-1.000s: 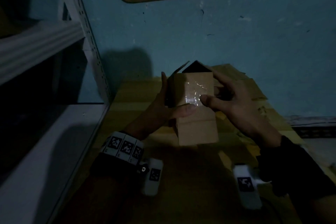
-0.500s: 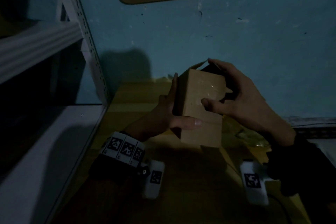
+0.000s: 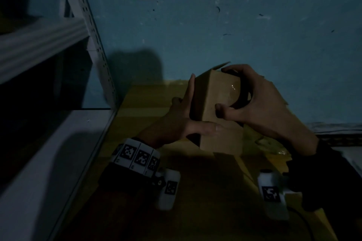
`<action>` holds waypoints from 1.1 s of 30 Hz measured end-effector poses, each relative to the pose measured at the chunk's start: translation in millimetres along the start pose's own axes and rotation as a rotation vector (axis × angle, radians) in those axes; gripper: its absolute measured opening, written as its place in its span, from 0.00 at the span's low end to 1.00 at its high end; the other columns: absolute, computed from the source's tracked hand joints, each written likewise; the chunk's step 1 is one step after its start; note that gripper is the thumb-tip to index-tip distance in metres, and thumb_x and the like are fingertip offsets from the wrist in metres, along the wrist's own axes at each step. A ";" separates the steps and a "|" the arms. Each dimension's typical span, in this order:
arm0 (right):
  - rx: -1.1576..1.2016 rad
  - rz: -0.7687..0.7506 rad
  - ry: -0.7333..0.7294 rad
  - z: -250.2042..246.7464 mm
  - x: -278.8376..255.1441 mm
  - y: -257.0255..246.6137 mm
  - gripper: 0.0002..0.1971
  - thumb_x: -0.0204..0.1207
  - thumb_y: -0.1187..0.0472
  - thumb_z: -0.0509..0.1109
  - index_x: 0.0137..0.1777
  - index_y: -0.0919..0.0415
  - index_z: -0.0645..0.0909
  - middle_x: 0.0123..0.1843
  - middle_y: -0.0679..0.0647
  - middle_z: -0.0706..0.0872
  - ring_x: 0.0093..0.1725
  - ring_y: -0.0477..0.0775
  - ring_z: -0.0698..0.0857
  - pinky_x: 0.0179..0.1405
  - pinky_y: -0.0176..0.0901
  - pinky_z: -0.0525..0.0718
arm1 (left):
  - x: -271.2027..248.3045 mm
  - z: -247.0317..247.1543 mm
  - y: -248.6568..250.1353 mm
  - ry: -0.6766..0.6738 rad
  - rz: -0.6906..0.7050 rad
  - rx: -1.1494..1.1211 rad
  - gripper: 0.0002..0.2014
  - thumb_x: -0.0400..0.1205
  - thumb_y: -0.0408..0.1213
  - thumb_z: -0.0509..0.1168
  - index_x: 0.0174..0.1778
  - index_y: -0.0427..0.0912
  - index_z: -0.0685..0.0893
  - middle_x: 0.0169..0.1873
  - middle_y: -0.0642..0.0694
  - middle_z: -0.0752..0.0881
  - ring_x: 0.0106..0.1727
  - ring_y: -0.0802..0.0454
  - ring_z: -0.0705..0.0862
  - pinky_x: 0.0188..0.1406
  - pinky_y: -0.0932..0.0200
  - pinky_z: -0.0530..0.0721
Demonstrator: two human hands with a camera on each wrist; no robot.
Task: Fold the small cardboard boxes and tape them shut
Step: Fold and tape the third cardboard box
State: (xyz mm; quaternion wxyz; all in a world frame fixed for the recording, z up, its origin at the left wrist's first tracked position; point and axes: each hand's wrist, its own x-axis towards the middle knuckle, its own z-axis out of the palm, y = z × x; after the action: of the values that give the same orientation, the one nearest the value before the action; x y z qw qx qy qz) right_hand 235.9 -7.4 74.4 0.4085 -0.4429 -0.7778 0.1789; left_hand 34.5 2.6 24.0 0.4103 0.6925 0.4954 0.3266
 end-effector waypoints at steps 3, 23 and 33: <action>-0.042 0.015 0.003 0.5 -0.2 -4.3 0.37 0.59 0.52 0.83 0.70 0.51 0.76 0.56 0.35 0.82 0.55 0.29 0.81 0.47 0.22 0.78 | -1.6 0.4 1.7 0.003 -0.010 0.016 0.67 0.57 0.67 0.80 0.73 0.84 0.29 0.76 0.44 0.63 0.75 0.38 0.67 0.64 0.30 0.80; -0.274 -0.023 0.041 3.2 0.1 -10.0 0.32 0.59 0.48 0.80 0.64 0.56 0.79 0.55 0.50 0.87 0.52 0.53 0.85 0.52 0.54 0.86 | -6.1 4.8 8.9 0.032 -0.051 0.079 0.67 0.59 0.61 0.79 0.74 0.80 0.26 0.75 0.43 0.60 0.76 0.43 0.60 0.70 0.42 0.68; -0.249 -0.030 -0.008 1.0 2.3 -11.1 0.33 0.60 0.44 0.74 0.65 0.56 0.77 0.54 0.50 0.84 0.50 0.54 0.84 0.47 0.59 0.85 | -10.0 6.2 16.0 0.028 -0.069 0.041 0.68 0.52 0.66 0.77 0.73 0.83 0.28 0.76 0.44 0.58 0.77 0.40 0.61 0.72 0.33 0.72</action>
State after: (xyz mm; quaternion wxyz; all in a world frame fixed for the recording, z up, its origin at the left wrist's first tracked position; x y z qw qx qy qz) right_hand 228.4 -11.4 82.0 0.3501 -0.4780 -0.8019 0.0766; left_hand 43.6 -11.2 35.1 0.3999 0.6787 0.5313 0.3118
